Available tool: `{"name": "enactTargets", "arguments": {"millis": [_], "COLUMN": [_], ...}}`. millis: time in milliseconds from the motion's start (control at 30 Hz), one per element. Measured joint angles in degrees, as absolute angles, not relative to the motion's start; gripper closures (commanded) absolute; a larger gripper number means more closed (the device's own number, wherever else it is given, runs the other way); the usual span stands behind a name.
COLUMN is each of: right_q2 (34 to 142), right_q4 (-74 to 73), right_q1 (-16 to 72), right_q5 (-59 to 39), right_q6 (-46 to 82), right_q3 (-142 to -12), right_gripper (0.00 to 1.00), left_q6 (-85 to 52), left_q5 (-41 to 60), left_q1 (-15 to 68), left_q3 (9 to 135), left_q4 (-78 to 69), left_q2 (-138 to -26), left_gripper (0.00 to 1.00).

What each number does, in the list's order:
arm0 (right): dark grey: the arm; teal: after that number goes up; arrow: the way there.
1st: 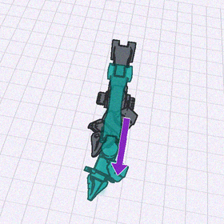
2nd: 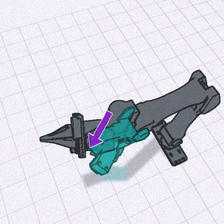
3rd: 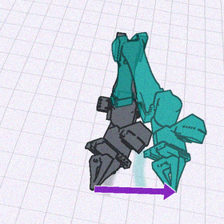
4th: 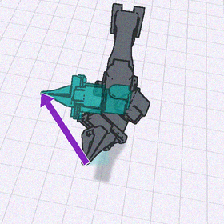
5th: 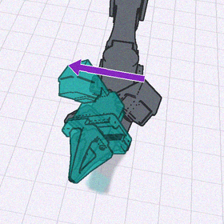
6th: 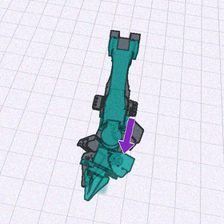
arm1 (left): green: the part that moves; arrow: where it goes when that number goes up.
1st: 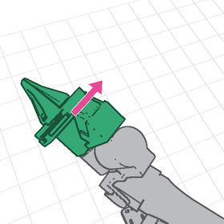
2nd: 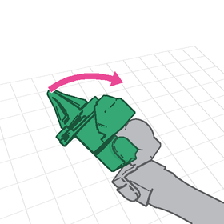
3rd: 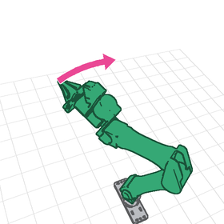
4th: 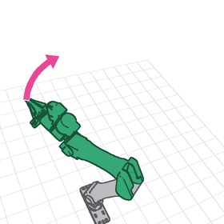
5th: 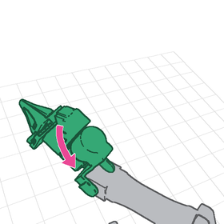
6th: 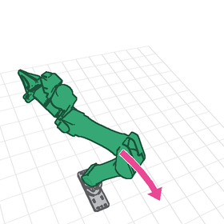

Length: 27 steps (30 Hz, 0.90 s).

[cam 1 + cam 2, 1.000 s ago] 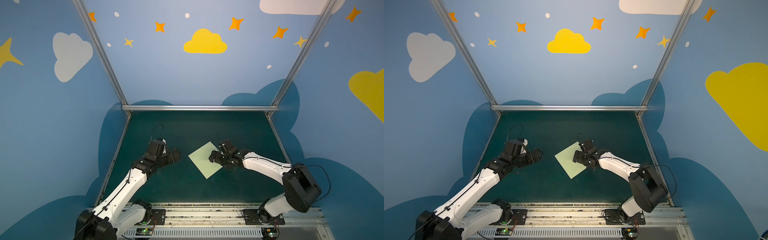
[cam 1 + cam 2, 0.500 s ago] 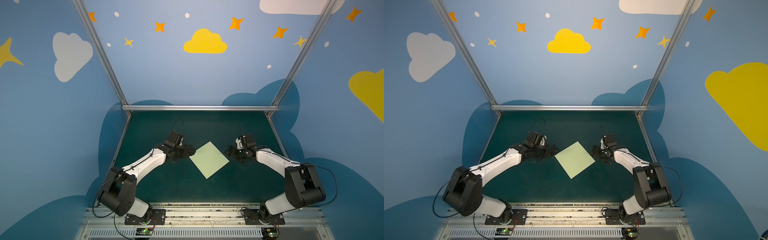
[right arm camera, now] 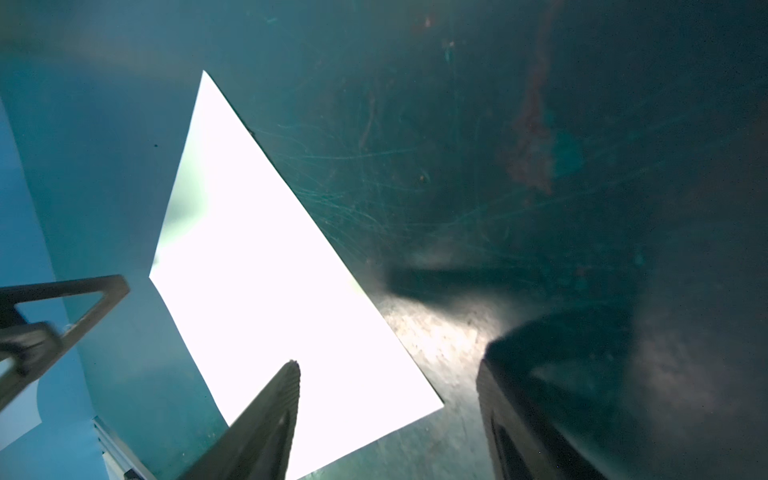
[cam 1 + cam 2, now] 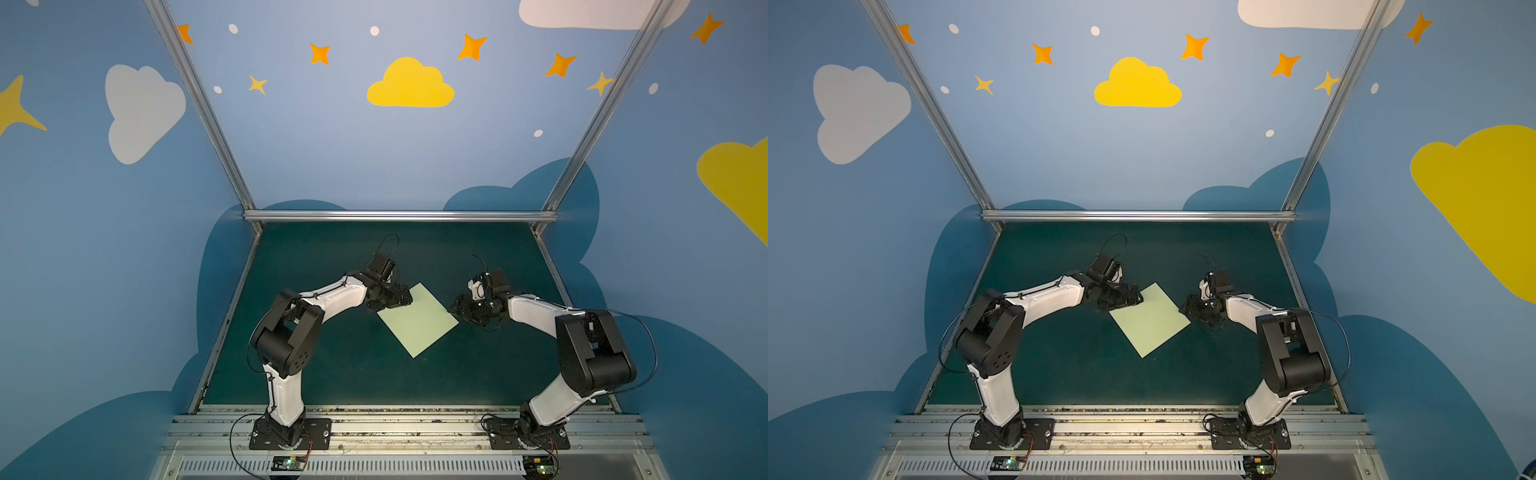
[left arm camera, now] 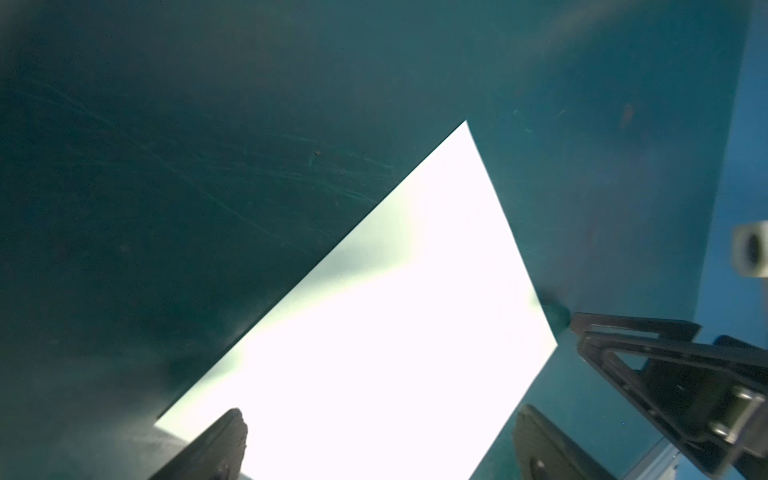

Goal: Fold a paper plane with a square sheet of paper (fold left side to right side)

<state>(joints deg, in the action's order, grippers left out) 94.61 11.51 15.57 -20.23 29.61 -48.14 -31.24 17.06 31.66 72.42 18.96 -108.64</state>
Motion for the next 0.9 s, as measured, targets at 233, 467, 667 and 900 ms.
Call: {"name": "enactTargets", "arguments": {"millis": [233, 467, 667, 900], "right_q2": [93.8, 91.0, 90.2, 90.2], "right_q4": [7.3, 0.5, -1.5, -2.8], "right_q1": [15.5, 16.2, 19.9, 24.1], "right_q5": [-20.8, -19.9, -19.5, -19.7], "right_q6": [29.9, 31.6, 34.1, 37.1], "right_q3": [-45.5, -40.2, -38.9, -38.5], "right_gripper": [0.34, 0.34, 0.36, 0.36], "left_q6": [-30.3, -30.2, -30.2, -30.2], "left_q5": [16.2, 16.2, 16.2, 16.2], "left_q1": [31.6, 31.6, 31.6, 31.7], "left_q3": [73.3, 73.4, 73.4, 73.4], "left_q4": [18.5, 18.3, 18.3, 18.3], "left_q2": [-111.7, -112.0, -112.1, -112.2], "left_gripper": [0.0, 0.0, 0.0, 0.0]}}
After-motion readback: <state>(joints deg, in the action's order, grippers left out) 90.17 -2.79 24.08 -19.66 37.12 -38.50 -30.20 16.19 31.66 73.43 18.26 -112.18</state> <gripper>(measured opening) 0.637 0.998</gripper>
